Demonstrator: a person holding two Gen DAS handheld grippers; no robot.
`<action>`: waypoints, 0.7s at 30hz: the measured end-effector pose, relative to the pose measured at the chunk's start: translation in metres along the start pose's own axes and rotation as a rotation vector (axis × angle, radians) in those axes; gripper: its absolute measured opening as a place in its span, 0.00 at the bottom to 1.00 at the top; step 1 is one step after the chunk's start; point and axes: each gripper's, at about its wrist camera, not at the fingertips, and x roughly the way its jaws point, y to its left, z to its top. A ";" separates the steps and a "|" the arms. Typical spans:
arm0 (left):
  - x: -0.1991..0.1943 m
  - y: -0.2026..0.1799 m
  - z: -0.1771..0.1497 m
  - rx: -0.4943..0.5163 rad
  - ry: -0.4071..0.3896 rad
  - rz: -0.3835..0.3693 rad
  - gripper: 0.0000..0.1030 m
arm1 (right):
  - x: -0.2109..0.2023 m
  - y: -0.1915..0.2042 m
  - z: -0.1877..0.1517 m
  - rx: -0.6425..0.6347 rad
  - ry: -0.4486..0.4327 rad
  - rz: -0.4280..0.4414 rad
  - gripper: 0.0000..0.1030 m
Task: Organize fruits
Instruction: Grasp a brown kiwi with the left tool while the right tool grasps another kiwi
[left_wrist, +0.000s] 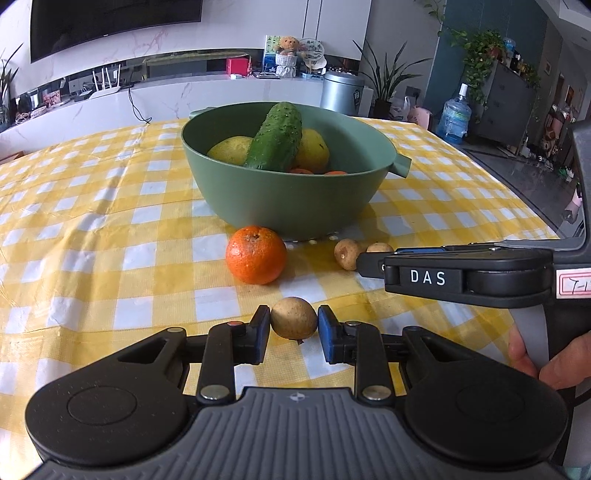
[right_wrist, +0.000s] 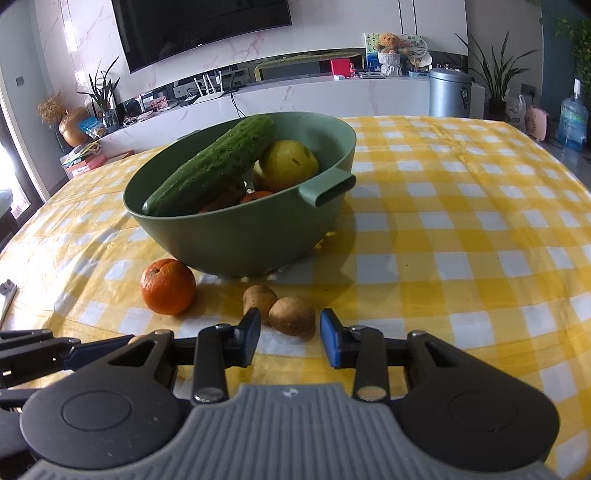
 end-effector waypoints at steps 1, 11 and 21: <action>0.000 0.001 0.000 -0.002 0.002 0.000 0.30 | 0.001 0.000 0.000 0.002 0.002 0.002 0.32; -0.003 0.001 0.001 -0.011 0.008 0.006 0.30 | 0.003 -0.001 -0.001 0.010 0.015 0.012 0.24; -0.015 0.000 0.002 -0.017 0.008 0.010 0.30 | -0.013 0.002 -0.003 -0.011 -0.024 0.014 0.24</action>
